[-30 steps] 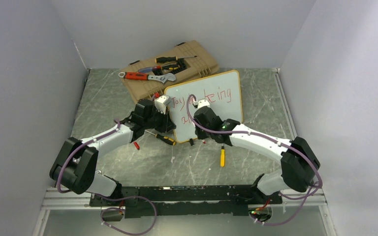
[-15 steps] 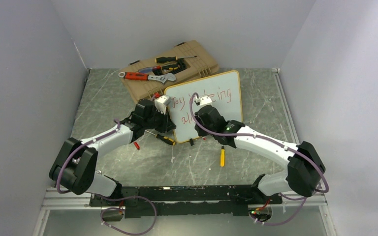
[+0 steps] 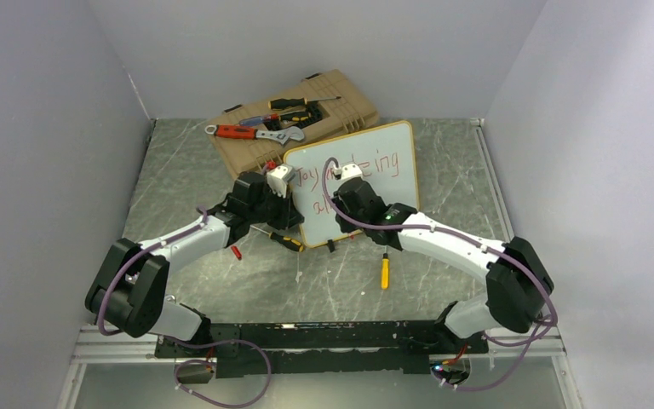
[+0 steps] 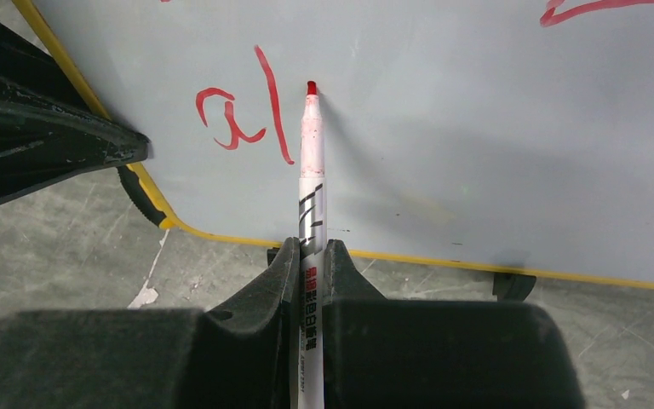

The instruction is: Write a sentence on the whiteboard

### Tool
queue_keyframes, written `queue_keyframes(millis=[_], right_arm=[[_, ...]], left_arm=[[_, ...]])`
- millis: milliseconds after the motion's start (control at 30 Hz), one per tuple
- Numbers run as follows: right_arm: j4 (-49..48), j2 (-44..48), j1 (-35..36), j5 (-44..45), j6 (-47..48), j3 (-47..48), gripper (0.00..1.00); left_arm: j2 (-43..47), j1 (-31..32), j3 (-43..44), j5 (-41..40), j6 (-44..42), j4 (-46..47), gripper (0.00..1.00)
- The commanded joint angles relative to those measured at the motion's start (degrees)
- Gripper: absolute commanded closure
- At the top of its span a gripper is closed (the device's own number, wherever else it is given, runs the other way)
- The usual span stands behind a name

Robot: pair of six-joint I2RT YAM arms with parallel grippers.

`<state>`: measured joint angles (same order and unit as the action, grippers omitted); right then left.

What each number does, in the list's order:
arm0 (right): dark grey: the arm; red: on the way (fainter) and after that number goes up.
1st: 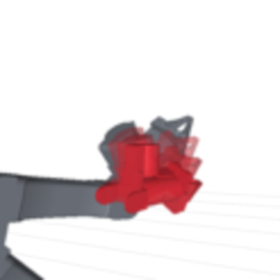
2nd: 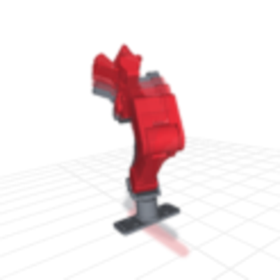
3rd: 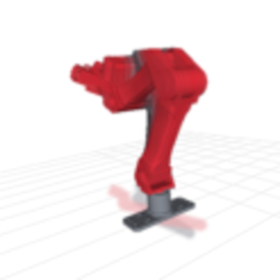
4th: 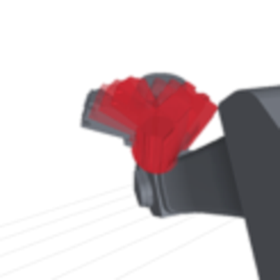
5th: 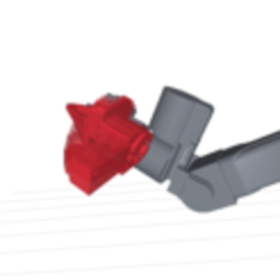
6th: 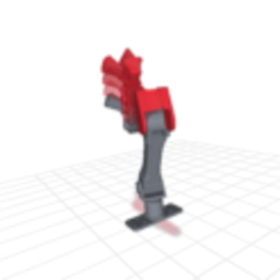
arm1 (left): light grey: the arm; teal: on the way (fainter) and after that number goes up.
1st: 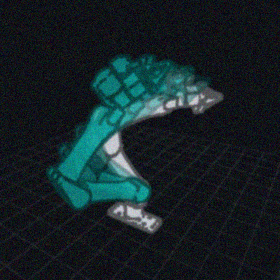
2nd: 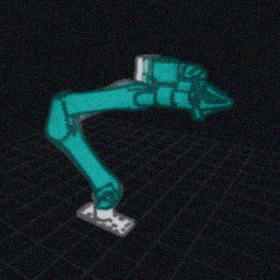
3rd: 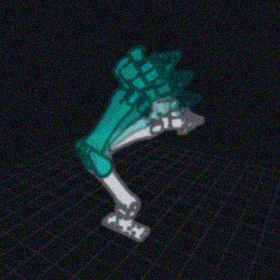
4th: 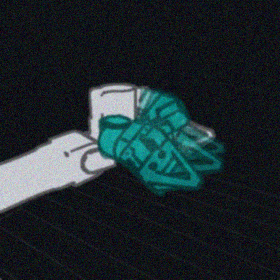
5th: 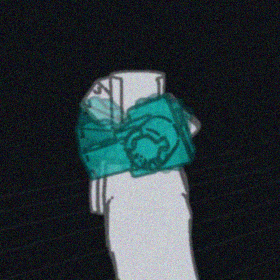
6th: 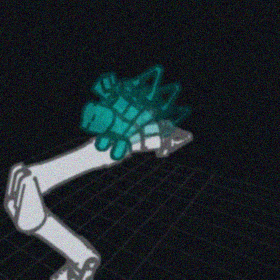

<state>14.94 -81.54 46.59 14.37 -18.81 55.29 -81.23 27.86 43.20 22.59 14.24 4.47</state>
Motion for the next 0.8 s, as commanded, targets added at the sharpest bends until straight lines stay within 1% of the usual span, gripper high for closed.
queue_keyframes(millis=[0, 133, 300, 367, 767], right_arm=[[-1.7, -2.3, -1.1, -0.2, 1.2, 3.5, 1.0], [-1.9, 0.0, -1.0, 0.7, 1.0, 2.7, 1.0], [-4.1, 6.3, -0.8, 0.3, 0.1, -2.2, 1.0], [-4.1, 7.4, -0.8, 0.3, -0.4, -3.7, 1.0], [-4.2, 2.2, -0.8, -1.0, 1.3, -1.5, 1.0]], left_arm=[[0.8, 0.0, 0.7, -1.9, -2.7, -1.7, 0.97], [0.6, 0.0, 0.8, -2.1, -2.6, -1.9, 0.97], [0.3, 0.0, 1.0, -3.1, -2.3, -2.3, 0.98], [0.2, 0.0, 1.0, -3.2, -2.2, -2.2, 0.98], [1.0, 0.0, 0.8, -2.9, -2.3, -2.4, 0.98]])
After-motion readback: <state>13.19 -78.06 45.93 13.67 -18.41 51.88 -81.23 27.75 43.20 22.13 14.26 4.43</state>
